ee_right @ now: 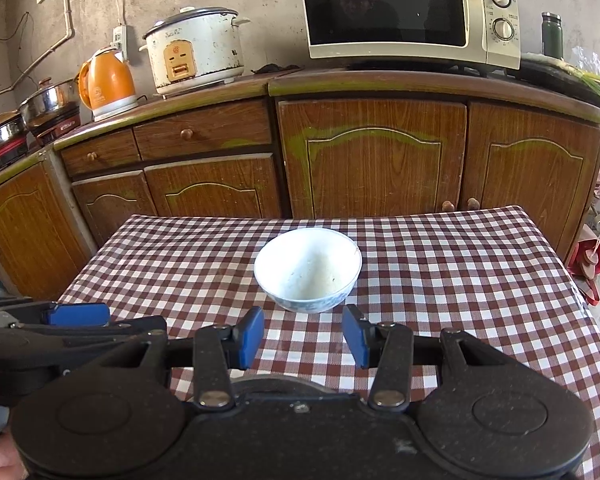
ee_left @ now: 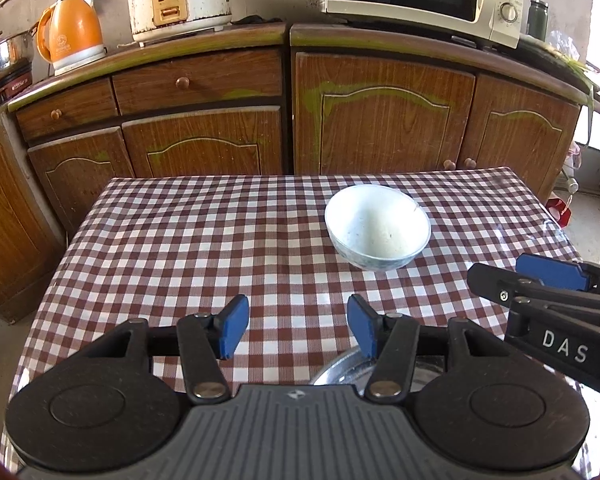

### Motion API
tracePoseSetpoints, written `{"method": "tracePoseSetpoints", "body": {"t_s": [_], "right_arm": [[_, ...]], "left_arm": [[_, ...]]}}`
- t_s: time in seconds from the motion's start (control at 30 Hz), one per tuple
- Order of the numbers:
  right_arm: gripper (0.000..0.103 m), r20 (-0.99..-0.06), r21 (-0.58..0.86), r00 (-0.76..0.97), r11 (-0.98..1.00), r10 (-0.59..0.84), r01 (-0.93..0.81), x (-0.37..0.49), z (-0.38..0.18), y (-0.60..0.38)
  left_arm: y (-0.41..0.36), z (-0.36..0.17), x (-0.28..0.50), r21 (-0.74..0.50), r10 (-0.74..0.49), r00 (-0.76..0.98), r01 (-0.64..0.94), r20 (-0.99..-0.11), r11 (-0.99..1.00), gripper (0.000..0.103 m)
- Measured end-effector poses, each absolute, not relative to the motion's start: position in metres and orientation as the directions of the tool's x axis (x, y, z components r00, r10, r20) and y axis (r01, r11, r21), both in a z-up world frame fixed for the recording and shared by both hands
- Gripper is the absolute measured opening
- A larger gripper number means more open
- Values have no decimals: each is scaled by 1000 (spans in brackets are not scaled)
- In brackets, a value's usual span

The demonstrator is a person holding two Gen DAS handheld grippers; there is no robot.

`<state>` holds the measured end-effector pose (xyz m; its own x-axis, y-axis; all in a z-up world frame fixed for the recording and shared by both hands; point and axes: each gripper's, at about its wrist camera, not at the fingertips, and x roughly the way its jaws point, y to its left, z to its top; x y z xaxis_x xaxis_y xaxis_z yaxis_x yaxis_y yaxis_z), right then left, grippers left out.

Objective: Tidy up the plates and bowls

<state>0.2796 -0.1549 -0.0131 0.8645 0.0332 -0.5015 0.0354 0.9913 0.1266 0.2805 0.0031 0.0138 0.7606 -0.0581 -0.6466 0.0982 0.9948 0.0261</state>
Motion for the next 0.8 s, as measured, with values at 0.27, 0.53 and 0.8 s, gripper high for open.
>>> {"method": "tracePoseSetpoints", "body": {"t_s": [0.27,0.53,0.8], "right_arm": [[54,-515,128,857,991,30,43,304,-23,-160],[54,-525,118,851,992,20,50,334,-33,-163],[54,-562,145,827,986,10,86,373,-51,-176]], "left_arm": [[0,3,299,36,-50,755,97,-654,995,56],[2,-9,329,48,-45,748,102,-662,994,57],[-5,-24,372,2,-77,734,107,-675,994,61]]}}
